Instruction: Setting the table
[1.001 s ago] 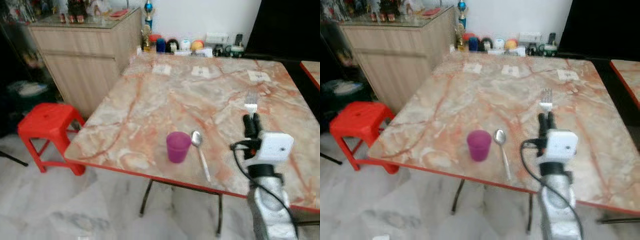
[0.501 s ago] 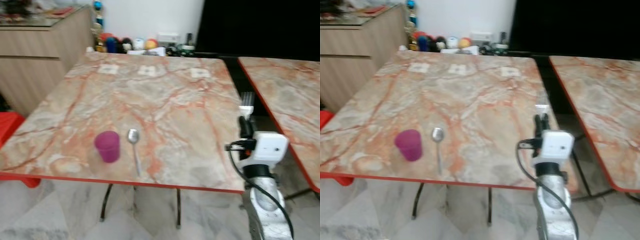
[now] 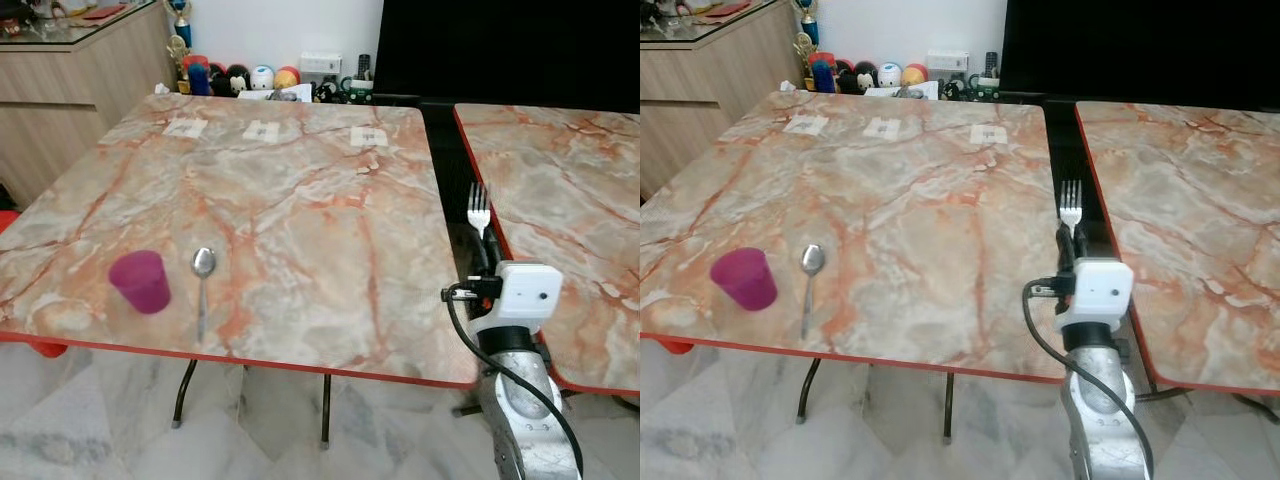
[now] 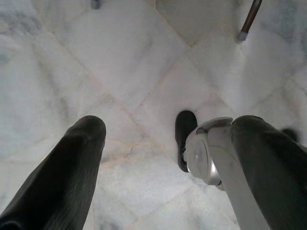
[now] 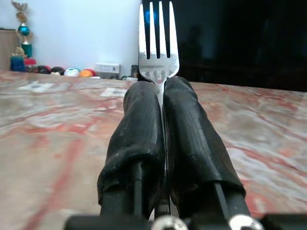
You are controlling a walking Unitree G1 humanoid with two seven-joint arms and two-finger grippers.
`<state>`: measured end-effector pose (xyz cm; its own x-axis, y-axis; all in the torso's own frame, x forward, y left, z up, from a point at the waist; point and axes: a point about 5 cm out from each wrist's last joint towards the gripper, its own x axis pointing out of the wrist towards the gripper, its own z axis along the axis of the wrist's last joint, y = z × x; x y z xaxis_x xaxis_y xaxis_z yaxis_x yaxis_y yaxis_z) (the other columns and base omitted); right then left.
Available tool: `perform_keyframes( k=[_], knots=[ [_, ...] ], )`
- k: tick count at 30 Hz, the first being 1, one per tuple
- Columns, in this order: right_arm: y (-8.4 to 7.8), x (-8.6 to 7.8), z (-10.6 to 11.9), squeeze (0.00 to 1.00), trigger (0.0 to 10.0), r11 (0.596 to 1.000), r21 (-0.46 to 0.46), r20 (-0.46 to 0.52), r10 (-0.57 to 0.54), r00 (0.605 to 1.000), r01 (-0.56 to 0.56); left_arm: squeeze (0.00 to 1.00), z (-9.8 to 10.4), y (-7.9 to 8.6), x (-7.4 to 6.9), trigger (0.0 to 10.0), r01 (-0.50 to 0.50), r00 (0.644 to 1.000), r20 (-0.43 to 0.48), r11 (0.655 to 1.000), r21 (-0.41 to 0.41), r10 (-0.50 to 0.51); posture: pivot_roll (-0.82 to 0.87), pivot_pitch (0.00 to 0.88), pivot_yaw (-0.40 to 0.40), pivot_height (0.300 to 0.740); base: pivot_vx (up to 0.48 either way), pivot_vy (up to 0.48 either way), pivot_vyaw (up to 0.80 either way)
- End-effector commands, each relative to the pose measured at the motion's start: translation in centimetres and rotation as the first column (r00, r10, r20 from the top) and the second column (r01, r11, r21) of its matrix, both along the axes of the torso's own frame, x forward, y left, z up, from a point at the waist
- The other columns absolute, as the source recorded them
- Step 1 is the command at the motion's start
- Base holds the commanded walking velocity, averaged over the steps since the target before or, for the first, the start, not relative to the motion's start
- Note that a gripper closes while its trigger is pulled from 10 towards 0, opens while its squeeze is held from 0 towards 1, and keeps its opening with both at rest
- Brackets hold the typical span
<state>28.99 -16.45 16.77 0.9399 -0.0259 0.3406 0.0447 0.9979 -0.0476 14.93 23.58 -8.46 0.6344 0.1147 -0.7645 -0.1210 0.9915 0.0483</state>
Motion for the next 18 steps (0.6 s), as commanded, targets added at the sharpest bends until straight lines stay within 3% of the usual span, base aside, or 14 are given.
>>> perform_keyframes(
  k=[1,16,18],
  knots=[
    [-0.71,-0.06,-0.03,0.0,10.0,1.0,-0.004,-0.003,-0.024,1.0,0.024,0.0,-0.49,-0.72,-0.65,10.0,0.021,0.999,-0.038,1.0,-0.015,-0.021,-0.01,0.097,0.019,0.74,0.0,-0.39,0.0],
    [-1.03,0.24,-0.23,0.0,10.0,0.999,0.004,-0.025,-0.051,0.998,0.051,0.0,-0.53,-0.61,-0.78,10.0,0.026,0.999,-0.047,1.0,-0.012,-0.027,-0.01,0.089,0.02,0.74,0.0,-0.398,0.0],
    [-1.06,0.28,-0.29,0.0,10.0,0.998,0.019,-0.03,-0.052,0.998,0.052,0.0,-0.54,-0.61,-0.81,10.0,0.027,0.998,-0.048,1.0,-0.012,-0.028,-0.02,0.086,0.021,0.74,0.0,-0.405,-0.79]
  ],
)
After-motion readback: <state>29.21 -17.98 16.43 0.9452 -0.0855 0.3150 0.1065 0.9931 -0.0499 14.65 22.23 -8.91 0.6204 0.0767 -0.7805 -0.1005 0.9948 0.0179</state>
